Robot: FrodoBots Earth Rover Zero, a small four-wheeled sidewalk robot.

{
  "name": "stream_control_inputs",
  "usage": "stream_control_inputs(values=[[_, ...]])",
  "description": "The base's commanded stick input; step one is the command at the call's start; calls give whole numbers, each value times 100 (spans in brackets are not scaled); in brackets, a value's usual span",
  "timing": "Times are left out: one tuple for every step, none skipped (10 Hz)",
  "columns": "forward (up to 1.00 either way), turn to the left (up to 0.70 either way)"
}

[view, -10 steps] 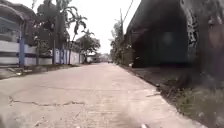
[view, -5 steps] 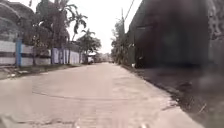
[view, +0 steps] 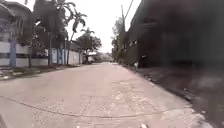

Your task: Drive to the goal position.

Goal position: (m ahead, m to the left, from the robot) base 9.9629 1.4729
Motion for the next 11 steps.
stream_control_inputs(values=[[100,0],[100,0],[100,0],[100,0],[100,0],[100,0],[100,0],[100,0],[100,0],[100,-12],[100,-32]])
